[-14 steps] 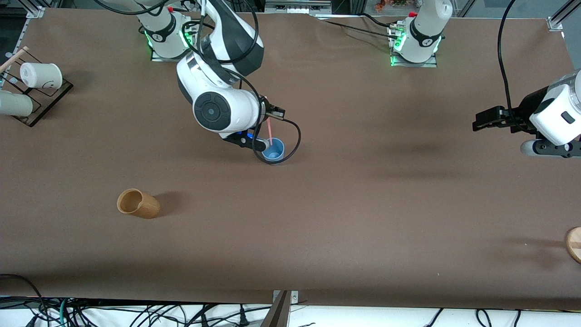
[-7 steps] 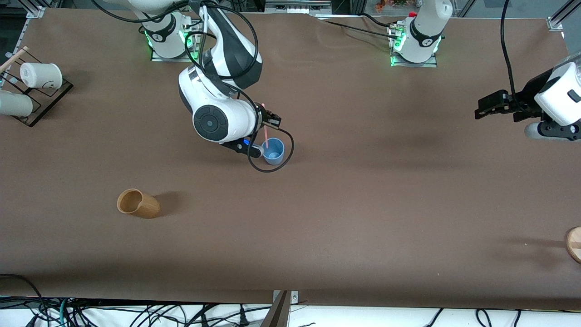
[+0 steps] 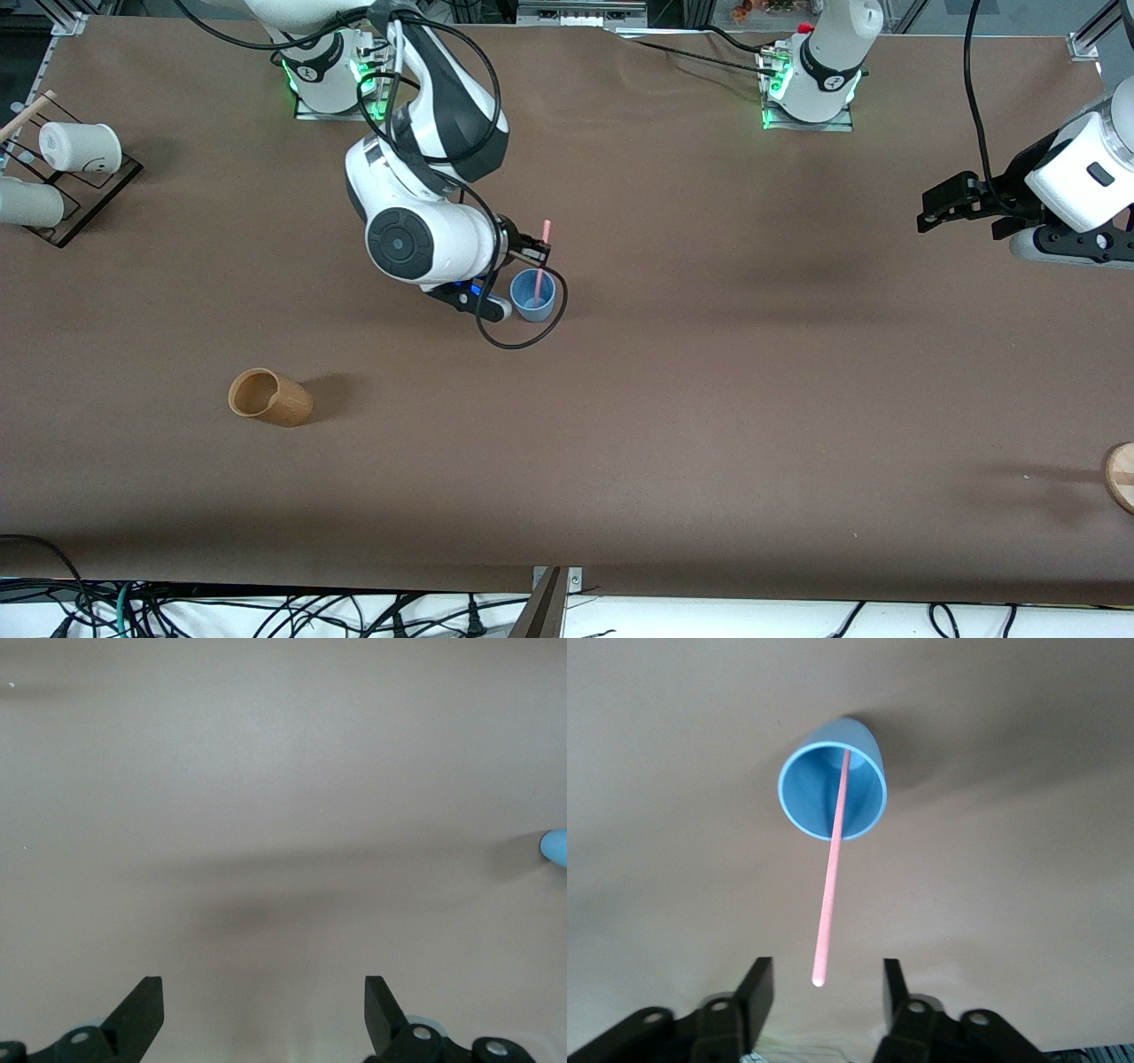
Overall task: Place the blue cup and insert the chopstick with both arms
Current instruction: 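Lower the pink chopstick into the blue cup with the right gripper, then open the right gripper and withdraw it from the blue cup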
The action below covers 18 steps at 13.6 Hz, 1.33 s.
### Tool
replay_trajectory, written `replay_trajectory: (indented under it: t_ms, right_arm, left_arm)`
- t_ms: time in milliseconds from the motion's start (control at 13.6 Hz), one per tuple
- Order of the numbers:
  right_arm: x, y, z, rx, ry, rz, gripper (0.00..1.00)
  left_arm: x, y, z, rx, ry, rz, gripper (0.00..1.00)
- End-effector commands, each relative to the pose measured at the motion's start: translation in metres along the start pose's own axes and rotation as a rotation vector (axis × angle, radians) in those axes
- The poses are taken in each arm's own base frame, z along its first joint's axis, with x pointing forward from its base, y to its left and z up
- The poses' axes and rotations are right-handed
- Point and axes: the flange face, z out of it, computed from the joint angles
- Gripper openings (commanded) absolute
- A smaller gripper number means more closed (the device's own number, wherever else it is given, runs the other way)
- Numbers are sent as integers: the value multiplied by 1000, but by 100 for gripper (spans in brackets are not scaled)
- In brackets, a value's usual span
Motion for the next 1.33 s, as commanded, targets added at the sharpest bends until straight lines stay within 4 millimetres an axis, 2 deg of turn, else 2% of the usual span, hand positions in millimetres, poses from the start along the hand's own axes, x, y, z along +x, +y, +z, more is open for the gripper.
replay_trajectory:
  t_ms: [0, 74, 221, 516, 737, 811, 884, 958, 1105, 1179, 1253]
  right_arm:
    - [12, 33, -88, 98, 90, 34, 100]
    - [20, 54, -120, 123, 141, 57, 100]
    - [23, 85, -166, 103, 254, -27, 100]
    - [28, 144, -218, -75, 381, -308, 100]
    - [44, 240, -268, -121, 372, -450, 100]
    - [45, 275, -285, -124, 379, -493, 100]
    - [38, 304, -298, -133, 394, -521, 100]
    - [27, 329, -310, -157, 413, -538, 100]
    - [0, 362, -317, -206, 424, -548, 100]
    - [-10, 373, -313, -215, 417, -541, 100]
    - [-12, 375, -309, -232, 419, -540, 100]
  left_arm:
    - [-9, 1, 0, 26, 12, 34, 100]
    - [-9, 1, 0, 26, 14, 35, 100]
    - [-8, 2, 1, 24, 11, 34, 100]
    - [-8, 1, 1, 24, 11, 32, 100]
    - [-8, 2, 0, 23, 12, 34, 100]
    - [-8, 2, 0, 23, 12, 34, 100]
    - [-8, 2, -1, 23, 14, 36, 100]
    - [-8, 1, 0, 23, 12, 34, 100]
    - [-8, 0, 0, 22, 12, 32, 100]
    - [-8, 0, 0, 22, 12, 32, 100]
    - [-8, -1, -1, 25, 14, 31, 100]
